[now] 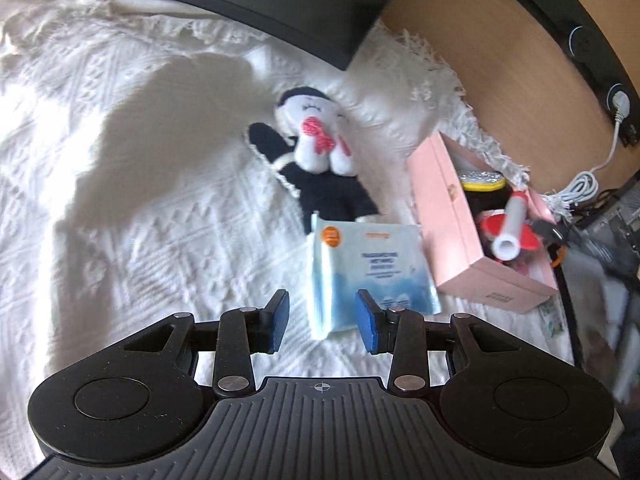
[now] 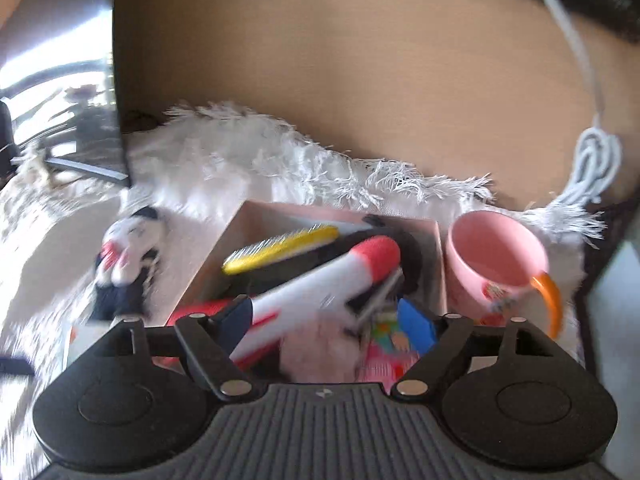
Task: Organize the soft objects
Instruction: 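Grasp the black-and-white plush bunny with the right tool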
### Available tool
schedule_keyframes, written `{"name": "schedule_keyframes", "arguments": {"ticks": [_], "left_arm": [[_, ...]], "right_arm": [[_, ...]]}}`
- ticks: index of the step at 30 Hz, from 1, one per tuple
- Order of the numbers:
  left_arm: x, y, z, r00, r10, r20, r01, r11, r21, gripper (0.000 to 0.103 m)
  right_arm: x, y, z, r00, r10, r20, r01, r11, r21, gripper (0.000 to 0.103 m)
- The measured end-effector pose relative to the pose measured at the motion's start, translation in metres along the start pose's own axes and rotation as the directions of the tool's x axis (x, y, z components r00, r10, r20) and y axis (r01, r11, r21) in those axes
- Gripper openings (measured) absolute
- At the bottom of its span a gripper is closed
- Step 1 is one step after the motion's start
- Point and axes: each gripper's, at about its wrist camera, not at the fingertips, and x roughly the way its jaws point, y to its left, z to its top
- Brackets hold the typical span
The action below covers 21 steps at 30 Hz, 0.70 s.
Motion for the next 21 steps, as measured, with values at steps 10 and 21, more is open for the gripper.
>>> {"name": "schedule_keyframes", "arguments": {"ticks": [10,21], "left_arm": [[0.007,0.005,0.002,1.0,-0.014,-0.018,0.015,0.999,0.032,0.04],[-0.002,0.026,0.017,1.0,-0.021,-0.015,0.022,0.998,0.054,0.04]], "right_arm": [[-0.044,0.06,-0.062,0.997,0.071,-0.041,-0.075,0.992,-0.103,0.082],[0.001,0.167,-0.017,0.98,0.195,-0.038,-0.198,0.94,-0.279,0.082]]}}
